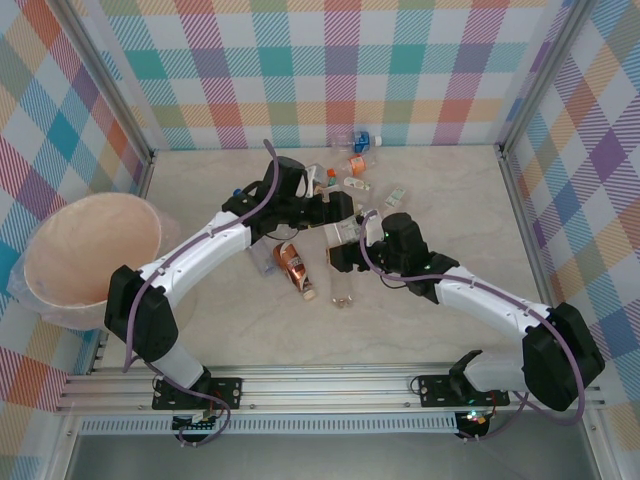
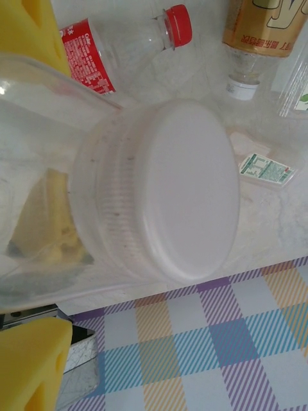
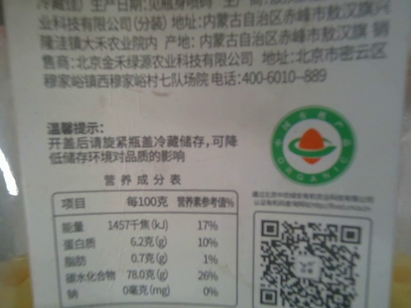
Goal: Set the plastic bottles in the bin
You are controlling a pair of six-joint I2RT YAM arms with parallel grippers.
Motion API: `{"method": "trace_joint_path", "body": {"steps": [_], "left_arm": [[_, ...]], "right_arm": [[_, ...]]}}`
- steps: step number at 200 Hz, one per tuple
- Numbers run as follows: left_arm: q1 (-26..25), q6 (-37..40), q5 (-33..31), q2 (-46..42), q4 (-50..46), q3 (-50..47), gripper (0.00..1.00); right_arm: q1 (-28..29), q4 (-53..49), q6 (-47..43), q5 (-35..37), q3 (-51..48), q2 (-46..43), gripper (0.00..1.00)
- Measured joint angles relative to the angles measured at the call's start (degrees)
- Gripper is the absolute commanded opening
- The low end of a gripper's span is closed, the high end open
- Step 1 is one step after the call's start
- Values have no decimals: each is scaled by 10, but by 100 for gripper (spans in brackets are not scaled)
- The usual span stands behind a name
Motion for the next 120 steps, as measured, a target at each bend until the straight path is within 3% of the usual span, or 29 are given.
{"method": "trace_joint_path", "body": {"steps": [17, 57, 120], "left_arm": [[0, 0, 0, 0, 0, 0, 86], [0, 1, 5, 5, 0, 0, 70], [0, 4, 9, 12, 3, 4, 59]], "right_arm": [[0, 7, 6, -5, 1, 0, 63], [0, 16, 8, -13, 9, 4, 66], [0, -25, -16, -27, 37, 9, 83]]}}
